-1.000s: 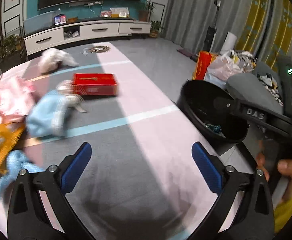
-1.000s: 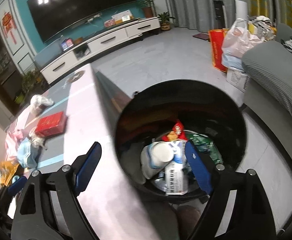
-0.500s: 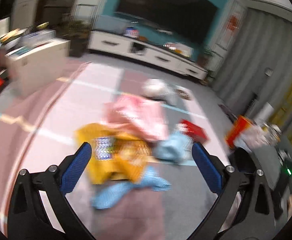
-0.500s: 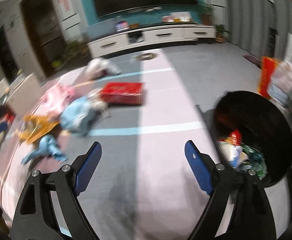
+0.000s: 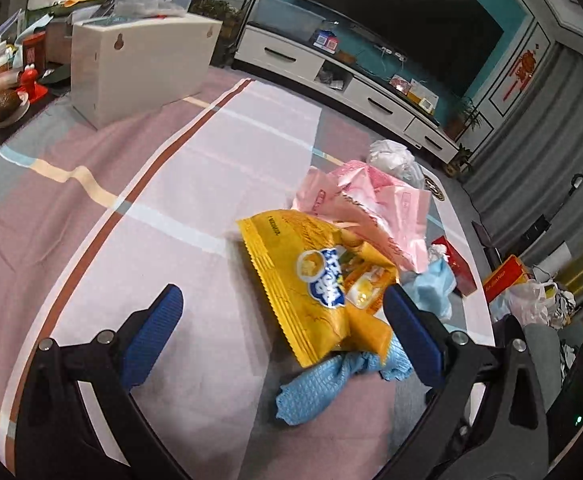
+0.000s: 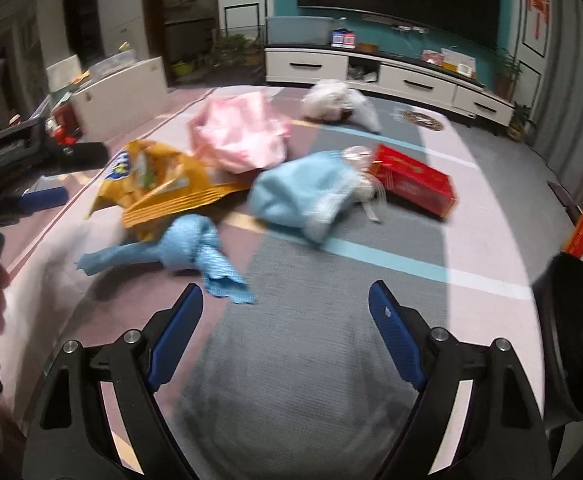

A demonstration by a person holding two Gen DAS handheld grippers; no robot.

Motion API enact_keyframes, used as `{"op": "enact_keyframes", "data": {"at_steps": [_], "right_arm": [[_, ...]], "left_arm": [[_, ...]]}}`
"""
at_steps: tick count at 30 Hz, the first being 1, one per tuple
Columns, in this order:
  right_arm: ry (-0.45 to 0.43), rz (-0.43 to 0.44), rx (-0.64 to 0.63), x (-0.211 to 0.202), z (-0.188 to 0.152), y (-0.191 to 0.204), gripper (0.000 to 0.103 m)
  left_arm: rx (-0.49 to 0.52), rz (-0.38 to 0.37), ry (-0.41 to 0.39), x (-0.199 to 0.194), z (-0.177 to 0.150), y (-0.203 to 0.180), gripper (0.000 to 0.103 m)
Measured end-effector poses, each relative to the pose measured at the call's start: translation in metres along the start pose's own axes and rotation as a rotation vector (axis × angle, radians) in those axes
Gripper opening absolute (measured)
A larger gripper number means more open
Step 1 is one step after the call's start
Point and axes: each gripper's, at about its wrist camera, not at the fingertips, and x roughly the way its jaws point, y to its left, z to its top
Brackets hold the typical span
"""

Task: Collect trash
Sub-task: 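Grasp the yellow chip bag with the left tool while the right tool grasps the blue cloth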

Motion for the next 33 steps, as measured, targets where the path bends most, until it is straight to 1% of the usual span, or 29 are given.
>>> {"op": "enact_keyframes", "data": {"at_steps": [2,8,10,12,13,14,15,16,17,19,20,21,22,23,24,25,28,33], "right_arm": [[0.004,0.015,0.001,0.005,0.002,0.006,0.083],[-0.002,0.072,0.01,0.022,0.016,0.021,0.083],[0.008,0.077,0.007,0.028,0.019,0.024,0.083],[0.017,0.088,0.011,0.033,0.023,0.027,0.083],[0.021,0.101,0.017,0.035,0.025,0.029,0.083],[0.023,0.113,0.022,0.037,0.027,0.031,0.083],[0.024,0.118,0.024,0.038,0.028,0.033,0.083],[0.027,0.125,0.023,0.041,0.03,0.036,0.082],[0.028,0.127,0.021,0.043,0.031,0.038,0.081],[0.043,0.127,0.016,0.047,0.03,0.043,0.069],[0.052,0.131,0.016,0.05,0.03,0.045,0.065],[0.058,0.139,0.014,0.052,0.031,0.047,0.059],[0.062,0.142,0.01,0.053,0.03,0.049,0.052],[0.064,0.146,0.006,0.053,0.029,0.05,0.048],[0.064,0.158,0.003,0.053,0.03,0.052,0.04],[0.066,0.165,-0.001,0.052,0.029,0.053,0.037],[0.058,0.149,-0.019,0.049,0.027,0.056,0.031],[0.066,0.158,0.022,0.039,0.022,0.042,0.03]], "left_arm": [[-0.02,-0.008,0.009,0.006,0.001,0.002,0.1],[-0.037,0.014,0.0,0.019,0.003,0.0,0.099],[-0.041,0.007,0.008,0.022,0.003,0.0,0.097],[-0.041,0.002,0.014,0.024,0.003,0.0,0.09],[-0.033,0.011,0.015,0.025,0.002,-0.001,0.085],[-0.029,0.014,0.017,0.025,0.003,0.0,0.081],[-0.027,0.014,0.021,0.026,0.003,0.0,0.075],[-0.027,0.013,0.024,0.026,0.002,0.001,0.072],[-0.023,0.011,0.028,0.027,0.002,0.002,0.067],[-0.008,0.017,0.029,0.025,0.001,0.001,0.054],[0.0,0.023,0.027,0.024,0.001,0.001,0.051],[0.013,0.03,0.024,0.023,0.0,0.001,0.045],[0.021,0.031,0.023,0.022,0.001,0.002,0.037],[0.029,0.029,0.019,0.02,0.0,0.002,0.033],[0.038,0.03,0.016,0.019,0.001,0.001,0.029],[0.05,0.031,0.016,0.018,0.001,0.0,0.027],[0.076,0.021,0.009,0.014,0.001,-0.002,0.021],[0.117,-0.007,-0.005,0.001,-0.001,-0.006,0.02]]}}
